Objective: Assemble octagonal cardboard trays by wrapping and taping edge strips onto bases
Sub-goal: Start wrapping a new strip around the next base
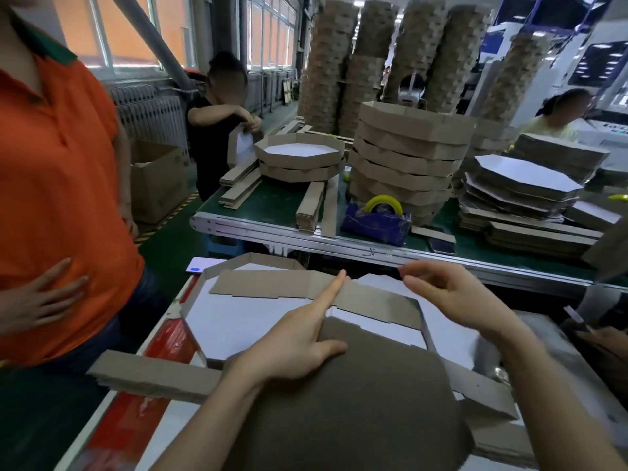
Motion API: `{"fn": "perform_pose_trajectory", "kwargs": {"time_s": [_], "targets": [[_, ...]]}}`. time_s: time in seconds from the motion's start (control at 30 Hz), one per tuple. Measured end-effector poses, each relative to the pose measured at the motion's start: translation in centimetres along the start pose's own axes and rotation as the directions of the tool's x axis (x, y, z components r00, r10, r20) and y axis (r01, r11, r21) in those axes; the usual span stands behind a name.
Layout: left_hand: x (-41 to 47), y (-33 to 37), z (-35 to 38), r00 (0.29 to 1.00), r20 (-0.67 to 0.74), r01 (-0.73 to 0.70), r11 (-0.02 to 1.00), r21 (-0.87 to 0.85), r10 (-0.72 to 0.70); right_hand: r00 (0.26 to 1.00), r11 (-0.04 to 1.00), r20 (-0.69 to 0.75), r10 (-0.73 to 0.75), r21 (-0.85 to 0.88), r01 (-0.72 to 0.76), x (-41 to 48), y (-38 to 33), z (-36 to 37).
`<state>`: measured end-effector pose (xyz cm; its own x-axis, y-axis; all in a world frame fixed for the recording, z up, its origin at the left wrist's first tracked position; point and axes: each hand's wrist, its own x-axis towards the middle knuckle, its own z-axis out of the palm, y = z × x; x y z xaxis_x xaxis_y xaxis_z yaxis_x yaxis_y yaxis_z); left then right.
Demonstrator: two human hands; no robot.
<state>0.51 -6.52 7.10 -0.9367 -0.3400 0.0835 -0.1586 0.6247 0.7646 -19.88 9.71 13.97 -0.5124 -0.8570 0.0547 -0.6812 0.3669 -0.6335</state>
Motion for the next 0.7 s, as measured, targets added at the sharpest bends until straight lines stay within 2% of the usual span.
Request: {"fn": "perform_pose_trajectory", "kwargs": {"time_s": [0.1, 0.27, 0.37, 0.53, 0.63, 0.7], "targets": [[0.0, 0.1, 0.1, 1.0, -0.003, -0.016, 1.0, 0.023, 0.016, 0.995, 0.995, 0.075, -0.059, 0.088, 0.052, 3.7, -4.9, 2.2], [-0.1, -0.3, 0.5, 0.998, -0.008, -0.057, 0.994, 0.089, 0.058, 0.965, 0.986, 0.252, -0.067, -0.129, 0.103, 7.3, -10.4, 6.7], [0.1, -0.5, 0.6, 0.998, -0.022, -0.06, 0.99, 0.128, 0.063, 0.948, 0.975, 0.307, -0.081, -0.171, 0.139, 7.7, -11.3, 7.8], [-1.2, -0.3, -0.2, 0.994, -0.056, -0.089, 0.996, 0.027, 0.091, 0.961, 0.976, 0.254, -0.108, -0.159, 0.151, 6.9, -11.1, 6.9], [-2.2, 0.4, -0.7, 0.993, -0.078, -0.095, 0.989, -0.117, 0.086, 0.978, 0.995, 0.195, -0.079, -0.051, 0.091, 5.7, -10.3, 4.9], [-2.9, 0.8, -0.8, 0.99, -0.121, -0.094, 0.985, -0.147, 0.077, 0.991, 0.999, 0.129, -0.043, 0.027, 0.04, 4.6, -9.4, 3.7]]}}
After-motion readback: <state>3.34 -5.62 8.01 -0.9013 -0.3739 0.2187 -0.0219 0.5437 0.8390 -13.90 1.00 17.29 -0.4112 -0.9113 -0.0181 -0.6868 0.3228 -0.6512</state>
